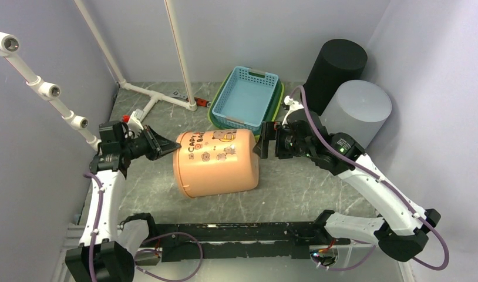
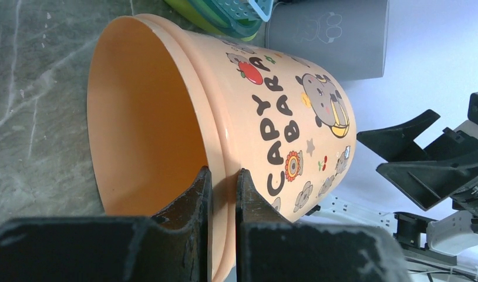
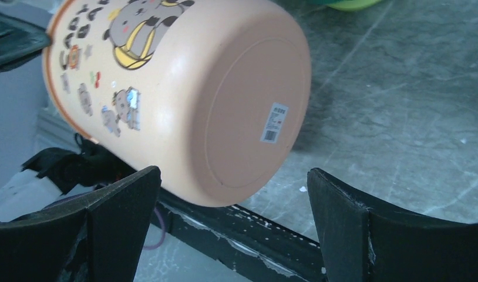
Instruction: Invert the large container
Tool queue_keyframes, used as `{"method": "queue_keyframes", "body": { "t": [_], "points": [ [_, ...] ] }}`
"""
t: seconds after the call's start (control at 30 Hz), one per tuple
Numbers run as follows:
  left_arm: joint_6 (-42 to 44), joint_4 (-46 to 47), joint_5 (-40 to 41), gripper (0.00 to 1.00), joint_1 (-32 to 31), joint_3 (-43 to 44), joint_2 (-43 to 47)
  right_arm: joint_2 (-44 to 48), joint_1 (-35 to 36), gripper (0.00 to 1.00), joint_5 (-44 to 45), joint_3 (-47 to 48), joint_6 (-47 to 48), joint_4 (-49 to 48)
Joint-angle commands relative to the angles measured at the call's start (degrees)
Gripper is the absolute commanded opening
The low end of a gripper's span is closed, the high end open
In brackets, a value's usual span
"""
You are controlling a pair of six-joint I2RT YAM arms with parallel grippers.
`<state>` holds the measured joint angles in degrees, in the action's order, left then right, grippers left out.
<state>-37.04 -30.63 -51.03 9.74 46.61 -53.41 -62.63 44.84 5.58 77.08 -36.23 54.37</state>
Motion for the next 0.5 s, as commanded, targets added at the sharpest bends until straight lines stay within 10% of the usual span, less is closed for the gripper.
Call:
{"method": "queue_keyframes", "body": {
  "t": [0.0,0.47],
  "points": [
    [4.29,-1.19,-0.40,0.03,3.16,-2.47,-1.15,1.32,-0.36,1.00,-7.26,1.87,0.06,-5.84],
    [-2.46,5.12,2.70,0.03,5.50,-11.06,3.17,-8.20,-0.32,0.90,-23.86,-1.45,-2.99,-18.73]
  ]
}}
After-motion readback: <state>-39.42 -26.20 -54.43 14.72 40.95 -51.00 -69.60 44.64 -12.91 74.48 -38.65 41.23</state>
